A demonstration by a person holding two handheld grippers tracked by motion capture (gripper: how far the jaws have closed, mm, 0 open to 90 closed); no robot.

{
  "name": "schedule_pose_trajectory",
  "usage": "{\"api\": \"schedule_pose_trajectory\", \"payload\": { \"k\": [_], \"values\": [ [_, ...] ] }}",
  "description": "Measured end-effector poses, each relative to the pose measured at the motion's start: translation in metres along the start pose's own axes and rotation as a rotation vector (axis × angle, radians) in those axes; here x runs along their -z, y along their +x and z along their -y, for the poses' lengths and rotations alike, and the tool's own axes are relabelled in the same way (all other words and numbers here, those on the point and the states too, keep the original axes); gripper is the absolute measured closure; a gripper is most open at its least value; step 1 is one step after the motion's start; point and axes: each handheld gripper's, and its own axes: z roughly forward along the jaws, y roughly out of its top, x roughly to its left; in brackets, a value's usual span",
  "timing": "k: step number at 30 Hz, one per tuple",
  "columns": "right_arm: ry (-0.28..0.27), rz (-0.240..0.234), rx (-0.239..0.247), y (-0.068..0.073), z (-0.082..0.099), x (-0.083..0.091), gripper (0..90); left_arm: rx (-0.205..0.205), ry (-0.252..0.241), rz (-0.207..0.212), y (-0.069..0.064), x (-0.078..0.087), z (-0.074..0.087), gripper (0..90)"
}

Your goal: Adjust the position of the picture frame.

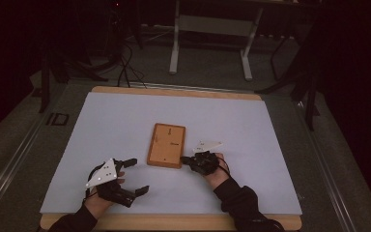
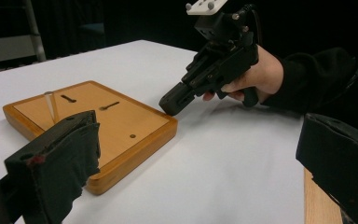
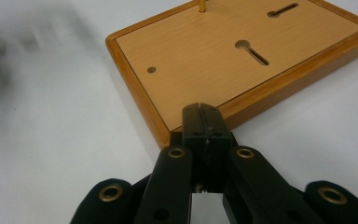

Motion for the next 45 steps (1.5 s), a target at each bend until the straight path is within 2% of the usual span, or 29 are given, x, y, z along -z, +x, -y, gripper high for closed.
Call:
{"api": "schedule_pose_trajectory", "payload": {
  "k": [7,12,19,25,28,32,37,45],
  "values": [
    [0.003,-0.024,0.015,0.006,-0.009,-0.013,90.0,0.0,0.001,0.0,0.0,0.0,0.0,0.0],
    [0.003,-0.018,0.026,0.004,-0.011,-0.01,90.0,0.008,-0.005,-0.005,0.001,0.002,0.0,0.0],
    [-0.019,-0.015,0.03,-0.009,-0.026,-0.002,90.0,0.004,-0.003,-0.006,0.0,0.001,0.0,0.0],
    [-0.021,0.021,0.009,-0.025,-0.042,-0.002,90.0,0.005,-0.001,-0.009,-0.001,0.003,0.0,0.0],
    [-0.028,0.042,0.022,-0.034,-0.052,-0.004,90.0,0.009,-0.002,-0.011,-0.001,0.004,0.001,0.0],
    [-0.029,0.048,0.052,-0.045,-0.065,-0.011,90.0,0.013,-0.001,-0.02,-0.001,0.008,0.002,0.0],
    [-0.024,0.045,0.064,-0.055,-0.08,-0.023,90.0,0.016,-0.005,-0.035,-0.003,0.013,0.004,0.0],
    [-0.026,0.026,0.096,-0.062,-0.096,-0.05,90.0,0.027,-0.008,-0.062,-0.007,0.025,0.007,0.0]
  ]
}}
